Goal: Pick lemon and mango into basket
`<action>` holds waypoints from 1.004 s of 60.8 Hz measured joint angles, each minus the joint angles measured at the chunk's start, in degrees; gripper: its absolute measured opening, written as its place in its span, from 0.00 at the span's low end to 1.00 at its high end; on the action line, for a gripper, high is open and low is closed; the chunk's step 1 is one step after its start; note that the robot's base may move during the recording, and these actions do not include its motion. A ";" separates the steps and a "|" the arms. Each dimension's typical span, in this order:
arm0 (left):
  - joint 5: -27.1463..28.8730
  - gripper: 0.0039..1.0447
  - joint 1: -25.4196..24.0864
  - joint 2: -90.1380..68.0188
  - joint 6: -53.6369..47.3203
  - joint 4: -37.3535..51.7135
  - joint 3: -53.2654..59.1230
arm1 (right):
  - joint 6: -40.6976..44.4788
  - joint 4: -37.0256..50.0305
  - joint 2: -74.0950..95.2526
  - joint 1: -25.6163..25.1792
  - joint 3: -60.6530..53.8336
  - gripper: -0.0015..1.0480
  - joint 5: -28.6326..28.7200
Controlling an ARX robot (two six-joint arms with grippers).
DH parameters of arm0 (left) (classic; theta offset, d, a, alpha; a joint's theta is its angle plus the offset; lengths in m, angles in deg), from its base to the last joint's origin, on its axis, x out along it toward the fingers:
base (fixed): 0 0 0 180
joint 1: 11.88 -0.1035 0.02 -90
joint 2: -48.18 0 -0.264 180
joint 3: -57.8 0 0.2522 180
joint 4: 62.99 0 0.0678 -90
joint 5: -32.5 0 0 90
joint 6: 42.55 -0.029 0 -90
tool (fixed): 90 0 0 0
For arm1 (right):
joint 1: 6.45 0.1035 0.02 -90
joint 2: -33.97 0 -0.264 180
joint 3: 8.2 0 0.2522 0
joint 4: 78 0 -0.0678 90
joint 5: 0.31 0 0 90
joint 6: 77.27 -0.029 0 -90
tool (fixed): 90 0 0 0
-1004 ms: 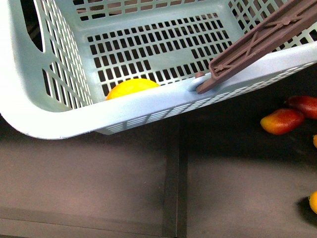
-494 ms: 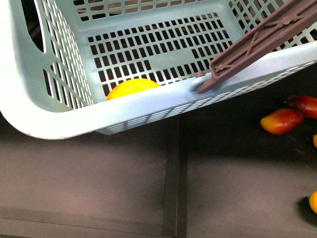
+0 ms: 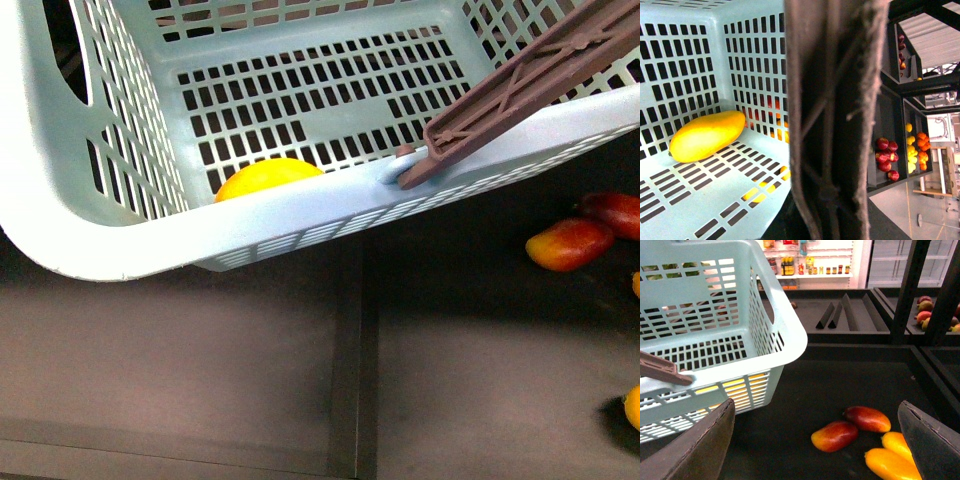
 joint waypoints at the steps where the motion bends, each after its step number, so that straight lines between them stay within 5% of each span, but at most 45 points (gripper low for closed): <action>1: 0.00 0.05 0.00 0.00 0.02 0.00 0.02 | 0.00 0.00 0.00 0.00 0.00 0.91 0.00; 4: 1.27 0.05 0.17 0.00 -0.46 0.55 0.20 | 0.00 0.00 0.00 0.00 0.00 0.92 0.00; 12: 20.83 0.05 2.27 0.66 -4.07 14.47 7.10 | 0.00 0.00 -0.02 0.00 0.00 0.92 0.09; 16: 24.04 0.05 1.66 0.72 -5.84 16.22 8.85 | 0.00 0.00 -0.04 0.00 0.00 0.92 -0.02; 46: 20.92 0.05 -13.70 -0.66 11.13 25.77 17.84 | 0.00 -0.07 -0.04 0.00 0.00 0.92 0.00; 61: 23.12 0.05 -24.87 -20.87 23.65 18.08 3.17 | 0.00 -0.07 -0.04 0.00 0.00 0.92 0.02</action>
